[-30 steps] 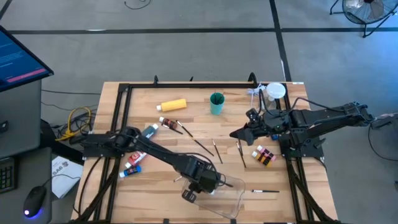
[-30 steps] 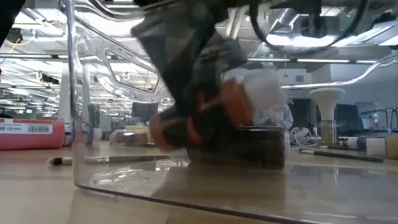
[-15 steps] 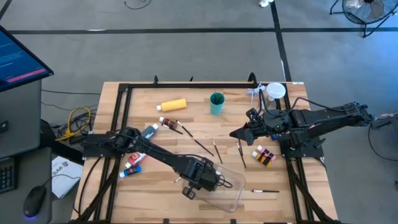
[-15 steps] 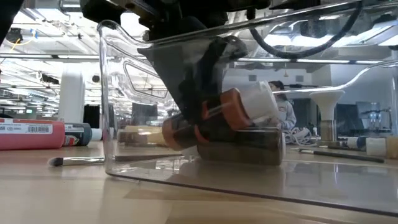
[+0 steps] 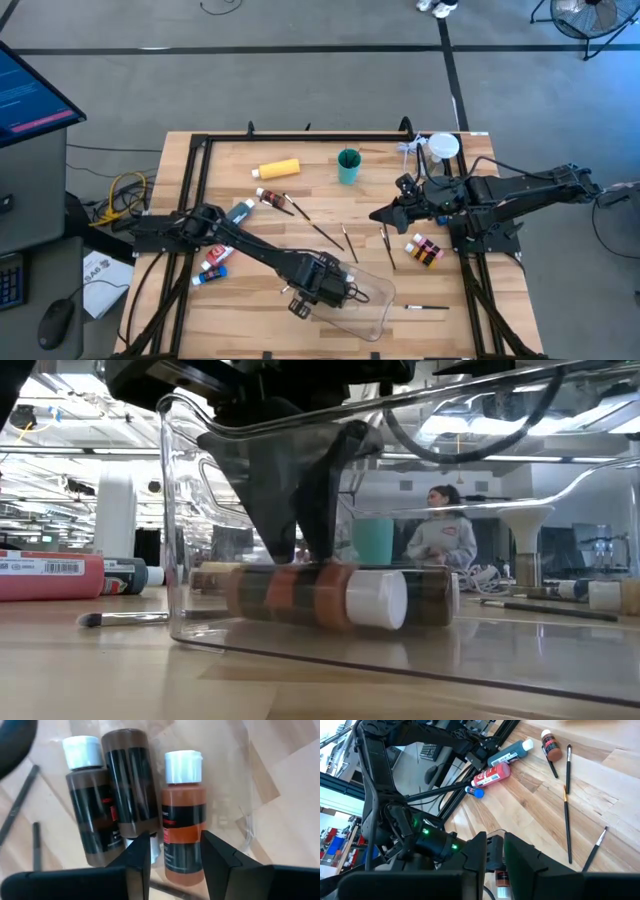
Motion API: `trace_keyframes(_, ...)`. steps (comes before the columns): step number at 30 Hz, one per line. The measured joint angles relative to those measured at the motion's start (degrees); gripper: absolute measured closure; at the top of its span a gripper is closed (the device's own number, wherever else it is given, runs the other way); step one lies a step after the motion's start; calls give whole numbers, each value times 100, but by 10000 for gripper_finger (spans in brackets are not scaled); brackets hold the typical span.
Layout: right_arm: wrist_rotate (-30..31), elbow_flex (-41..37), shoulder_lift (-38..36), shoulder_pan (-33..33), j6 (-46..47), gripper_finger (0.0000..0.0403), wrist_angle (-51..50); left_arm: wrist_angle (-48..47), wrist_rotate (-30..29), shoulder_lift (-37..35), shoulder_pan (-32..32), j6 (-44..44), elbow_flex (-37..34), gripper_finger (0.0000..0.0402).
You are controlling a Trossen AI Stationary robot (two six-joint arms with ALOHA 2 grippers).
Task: Pick & Place Paint Supplies
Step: Put the brown paint bottle into the transparent bin, then adjust the paint bottles in the transparent bin
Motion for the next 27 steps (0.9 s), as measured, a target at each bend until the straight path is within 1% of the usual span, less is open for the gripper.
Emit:
trace_keyframes(5, 0, 0, 0, 0, 2, 342, 0, 42, -162, -72, -2, 38, -12, 303)
trace_keyframes(10, 0, 0, 0, 0, 4, 342, 2, 688, -253, -379, 8, 197, -22, 303)
trace_keyframes(12, 0, -2, 0, 0, 7, 342, 15, 1081, -58, -494, 52, 199, -12, 304)
trace_keyframes(13, 0, 0, 0, 0, 7, 342, 35, 1242, 168, -512, 77, 197, -11, 307)
trace_keyframes(15, -1, 0, 0, 7, 10, 342, 55, 1464, 622, -501, 114, 173, -13, 316)
trace_keyframes(17, -3, -1, 0, 7, 18, 342, 52, 1613, 921, -444, 126, 172, -15, 333)
trace_keyframes(21, 9, 0, 0, 7, 18, 342, 52, 1670, 1001, -259, 131, 219, -26, 387)
trace_keyframes(22, 41, 0, 0, 7, 18, 342, 50, 1744, 1004, -243, 129, 229, -26, 394)
trace_keyframes(27, 69, 0, 0, 6, 20, 342, 55, 2166, 1016, -228, 193, 221, -15, 400)
